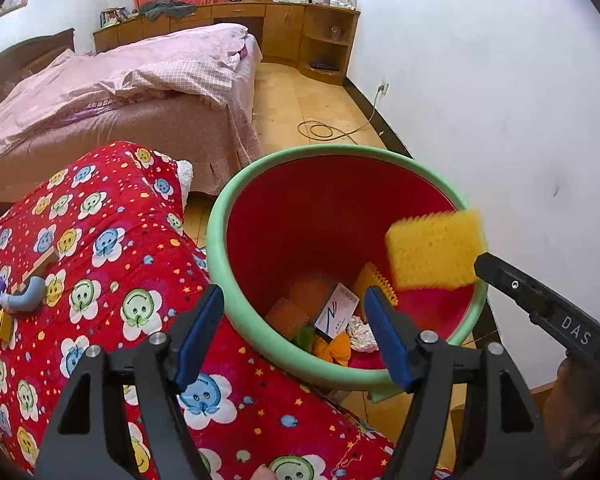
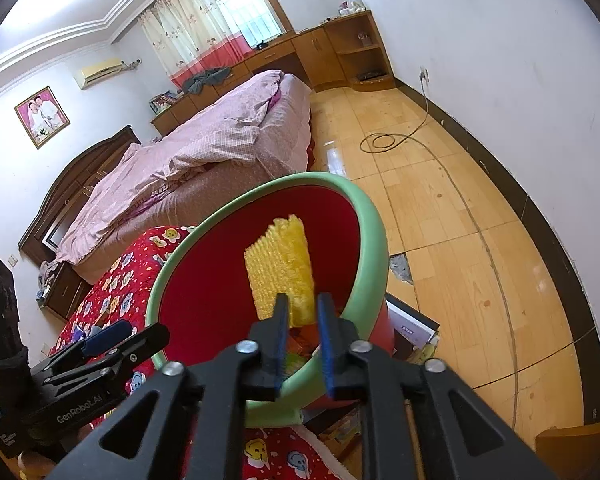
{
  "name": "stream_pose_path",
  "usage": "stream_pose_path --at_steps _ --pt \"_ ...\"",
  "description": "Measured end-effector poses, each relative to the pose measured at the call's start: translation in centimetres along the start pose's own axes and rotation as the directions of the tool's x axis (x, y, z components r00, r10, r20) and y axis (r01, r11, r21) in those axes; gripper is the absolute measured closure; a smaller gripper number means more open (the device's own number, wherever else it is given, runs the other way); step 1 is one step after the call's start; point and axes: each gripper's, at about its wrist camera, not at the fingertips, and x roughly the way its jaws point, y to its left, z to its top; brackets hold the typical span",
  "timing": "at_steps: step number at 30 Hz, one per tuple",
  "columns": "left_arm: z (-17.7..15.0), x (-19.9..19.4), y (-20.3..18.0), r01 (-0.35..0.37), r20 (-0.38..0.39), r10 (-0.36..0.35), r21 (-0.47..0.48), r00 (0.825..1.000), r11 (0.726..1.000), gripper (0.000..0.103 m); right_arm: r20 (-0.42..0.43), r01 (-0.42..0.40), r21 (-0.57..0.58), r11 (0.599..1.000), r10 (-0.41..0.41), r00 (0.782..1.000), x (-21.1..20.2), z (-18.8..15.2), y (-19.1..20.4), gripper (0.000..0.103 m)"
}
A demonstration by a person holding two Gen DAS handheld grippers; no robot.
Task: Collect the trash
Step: 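Drop the green packet from the left tool while the right tool drops the foam mesh, then move both tools back over the bedspread toward the remaining items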
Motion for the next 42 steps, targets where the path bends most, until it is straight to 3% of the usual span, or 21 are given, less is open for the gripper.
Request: stream_pose_path --at_steps 4,13,21,32,42 --pt "-0.1 -0.4 0.6 -0.002 0.003 0.002 -0.019 1.000 1.000 0.031 0.009 -0.006 0.004 1.000 0.006 1.000 -0.3 0.0 0.1 0.068" --pt "-0.8 -2.7 3.0 -0.014 0.025 0.016 -0.087 1.000 0.996 0.031 0.022 -0.037 -0.016 0.999 0.038 0.999 -1.1 -0.2 1.5 0.059" --pt "-1.3 -5.2 6.8 -0.069 0.058 0.078 -0.149 0.995 0.986 0.031 0.015 -0.089 -0.062 0.994 0.091 0.996 -1.3 -0.6 4.8 0.051" --pt "-1.2 -8.3 15.2 -0.190 0.077 0.216 -0.254 0.973 0.948 0.031 -0.031 -0.136 -0.136 0.981 0.133 0.991 0.4 -0.8 10.1 0.045" --pt "-1.8 -9.8 22.6 -0.280 0.052 0.316 -0.341 0.947 0.897 0.031 -0.085 -0.191 -0.204 0.960 0.177 0.981 2.9 -1.1 15.6 0.042"
